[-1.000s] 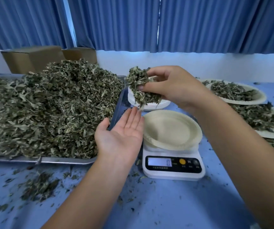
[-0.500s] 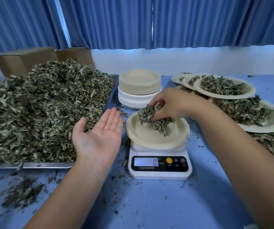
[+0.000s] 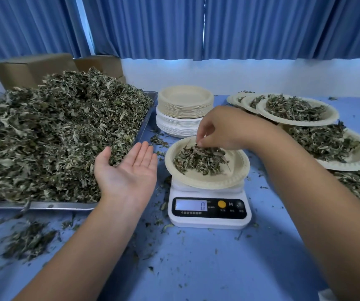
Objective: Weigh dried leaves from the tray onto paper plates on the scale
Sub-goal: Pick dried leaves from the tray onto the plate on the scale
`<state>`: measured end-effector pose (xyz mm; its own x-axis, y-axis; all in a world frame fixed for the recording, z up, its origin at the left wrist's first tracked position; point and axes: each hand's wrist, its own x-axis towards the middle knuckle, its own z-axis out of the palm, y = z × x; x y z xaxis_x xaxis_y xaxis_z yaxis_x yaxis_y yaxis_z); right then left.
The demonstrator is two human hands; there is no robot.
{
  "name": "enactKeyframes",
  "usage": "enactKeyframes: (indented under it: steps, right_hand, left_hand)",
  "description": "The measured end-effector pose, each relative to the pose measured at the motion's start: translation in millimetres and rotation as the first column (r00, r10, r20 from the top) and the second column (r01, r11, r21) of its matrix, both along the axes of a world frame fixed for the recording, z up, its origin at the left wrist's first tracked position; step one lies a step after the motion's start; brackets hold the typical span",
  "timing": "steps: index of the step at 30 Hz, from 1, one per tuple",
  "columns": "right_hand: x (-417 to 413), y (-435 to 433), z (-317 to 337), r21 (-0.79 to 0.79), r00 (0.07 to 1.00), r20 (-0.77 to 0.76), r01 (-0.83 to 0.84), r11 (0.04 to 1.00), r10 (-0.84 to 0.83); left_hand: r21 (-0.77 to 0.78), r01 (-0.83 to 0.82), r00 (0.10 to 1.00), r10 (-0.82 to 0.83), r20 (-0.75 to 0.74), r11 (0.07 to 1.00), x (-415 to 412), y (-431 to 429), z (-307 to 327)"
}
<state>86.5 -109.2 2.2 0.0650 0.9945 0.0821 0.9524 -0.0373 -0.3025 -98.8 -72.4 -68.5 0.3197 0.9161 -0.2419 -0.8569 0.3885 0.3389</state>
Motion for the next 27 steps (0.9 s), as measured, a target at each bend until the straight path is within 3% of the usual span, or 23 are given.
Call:
enactKeyframes:
  steps: [4, 8, 23, 27]
  right_hand:
    - [-3.2, 1.6, -10.1, -0.176, 1.000, 0.009, -0.018, 0.984, 0.020]
    - [-2.6, 0.1, -8.0, -0.165, 0.999, -0.034, -0.022, 0.986, 0.016]
    - [-13.0, 5.7, -11.2, 0.090, 0.993, -0.110, -0.019, 0.996, 0.029]
    - [-31.3, 7.0, -17.0, 0.299, 0.978, -0.176, -0.058, 0.952, 0.115]
  left_hand:
    - [-0.012, -0.013, 1.000, 0.013, -0.010, 1.000, 0.7, 0.8, 0.1]
    - [-0.009, -0.010, 1.000, 0.010, -0.006, 1.000, -0.5, 1.0, 0.0]
    - [-0.016, 0.025, 1.000, -0.025, -0.009, 1.000, 0.1, 1.2, -0.1]
    - [-0.038, 0.046, 0.999, -0.045, 0.019, 0.998, -1.3, 1.8, 1.7]
